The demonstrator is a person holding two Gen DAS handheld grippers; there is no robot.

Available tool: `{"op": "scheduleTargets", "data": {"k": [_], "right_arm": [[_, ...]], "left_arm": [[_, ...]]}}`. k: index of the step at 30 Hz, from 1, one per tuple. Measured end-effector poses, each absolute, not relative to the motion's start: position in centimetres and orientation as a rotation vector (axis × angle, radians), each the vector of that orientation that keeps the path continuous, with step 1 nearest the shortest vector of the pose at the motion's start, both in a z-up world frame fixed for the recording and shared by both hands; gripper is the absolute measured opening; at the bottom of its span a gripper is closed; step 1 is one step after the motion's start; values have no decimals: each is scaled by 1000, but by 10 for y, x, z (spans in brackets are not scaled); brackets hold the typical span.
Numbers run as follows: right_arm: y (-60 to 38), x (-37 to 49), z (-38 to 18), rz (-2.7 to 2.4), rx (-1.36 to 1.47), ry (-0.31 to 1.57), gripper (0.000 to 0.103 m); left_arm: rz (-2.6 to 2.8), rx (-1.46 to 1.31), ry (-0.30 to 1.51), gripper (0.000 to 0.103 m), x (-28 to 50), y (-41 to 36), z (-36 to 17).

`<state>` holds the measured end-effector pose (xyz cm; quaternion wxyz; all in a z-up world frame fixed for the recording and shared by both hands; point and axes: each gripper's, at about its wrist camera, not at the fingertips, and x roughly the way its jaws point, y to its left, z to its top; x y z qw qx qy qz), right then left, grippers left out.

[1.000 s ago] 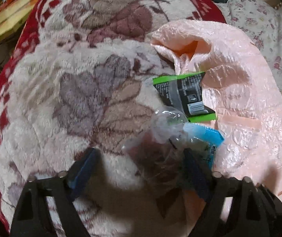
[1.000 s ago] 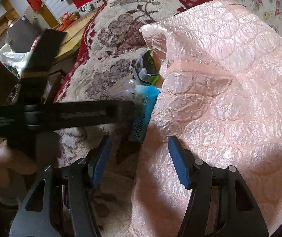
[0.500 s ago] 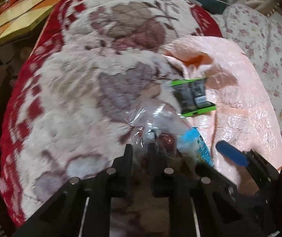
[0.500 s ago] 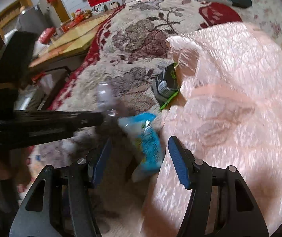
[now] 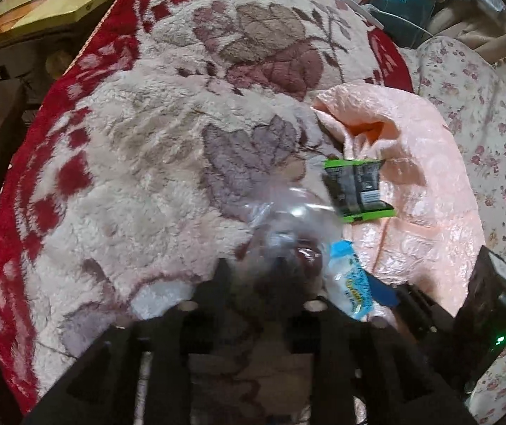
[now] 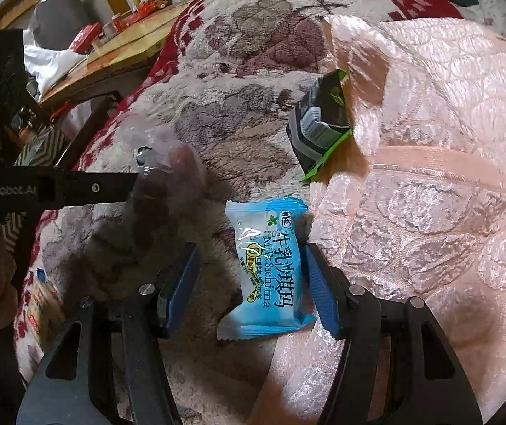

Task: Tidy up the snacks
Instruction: 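Grasp the clear bag of dates with the left gripper while the right grasps the blue sachima packet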

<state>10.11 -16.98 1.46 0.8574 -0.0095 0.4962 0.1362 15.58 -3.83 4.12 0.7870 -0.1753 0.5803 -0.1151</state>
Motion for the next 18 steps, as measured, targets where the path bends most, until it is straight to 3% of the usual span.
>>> {"op": "scheduleTargets", "data": {"k": [1,6,18], "right_arm": [[-170,100,14,285,-23,1044,60],[-171,98,10,272,-15,1059,57],[-182,86,7,252,83,1028,57]], "left_arm": [[-266,-392,1241,61,155,-40,44],[-327,-419,1182,75,155,-49,59],[-348,-162,1298,77,172,-101,34]]}}
